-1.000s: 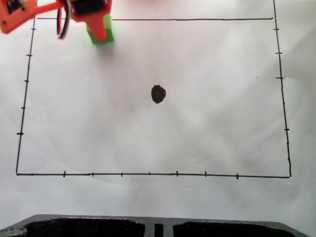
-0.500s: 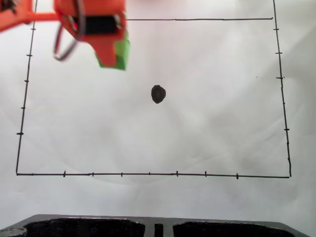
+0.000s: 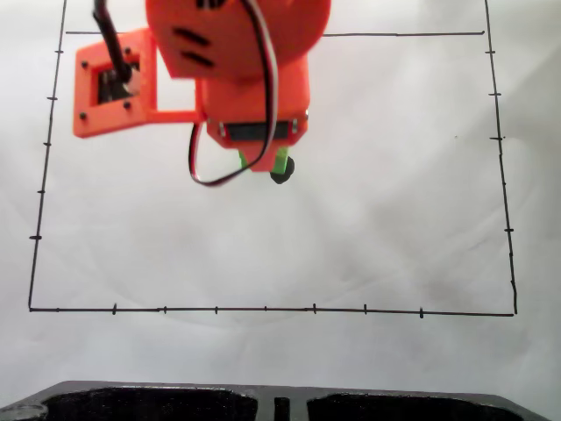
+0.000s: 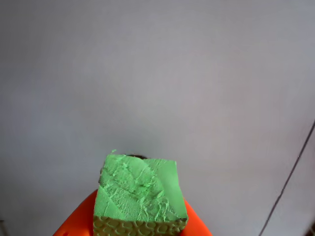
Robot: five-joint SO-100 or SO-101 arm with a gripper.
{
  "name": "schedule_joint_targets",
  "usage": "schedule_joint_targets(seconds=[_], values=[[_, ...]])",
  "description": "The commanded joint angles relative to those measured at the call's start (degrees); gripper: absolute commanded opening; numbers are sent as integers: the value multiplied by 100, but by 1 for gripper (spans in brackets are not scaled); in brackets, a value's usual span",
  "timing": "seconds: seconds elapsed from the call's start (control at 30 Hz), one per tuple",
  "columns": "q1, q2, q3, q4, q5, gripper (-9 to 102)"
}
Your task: Grasp the colored block, Place it on the black dot, and then return the arm to the default position.
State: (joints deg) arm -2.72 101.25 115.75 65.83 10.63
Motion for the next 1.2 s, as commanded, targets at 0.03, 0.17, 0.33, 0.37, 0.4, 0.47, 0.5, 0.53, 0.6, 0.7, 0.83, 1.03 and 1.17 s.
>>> schedule_joint_targets(seconds=[0.03, 0.17, 0.33, 0.37, 0.4, 0.47, 0.5, 0.53, 0.6, 0.7, 0.83, 1.03, 1.17], values=[[-176, -62, -229, -97, 88, 9], [-334, -246, -229, -193, 167, 9], [-334, -325, -220, -246, 141, 9], [-316, -334, -202, -281, 114, 9], [-299, -334, -176, -308, 88, 9], [-264, -343, -149, -316, 70, 10], [-255, -369, -149, -316, 70, 11], [-237, -387, -132, -316, 53, 11], [-193, -404, -88, -334, 44, 12], [-141, -404, 35, -413, 18, 14], [-132, -483, 114, -378, 9, 18], [-132, -483, 211, -378, -88, 26], [-149, -475, 220, -299, -132, 35]])
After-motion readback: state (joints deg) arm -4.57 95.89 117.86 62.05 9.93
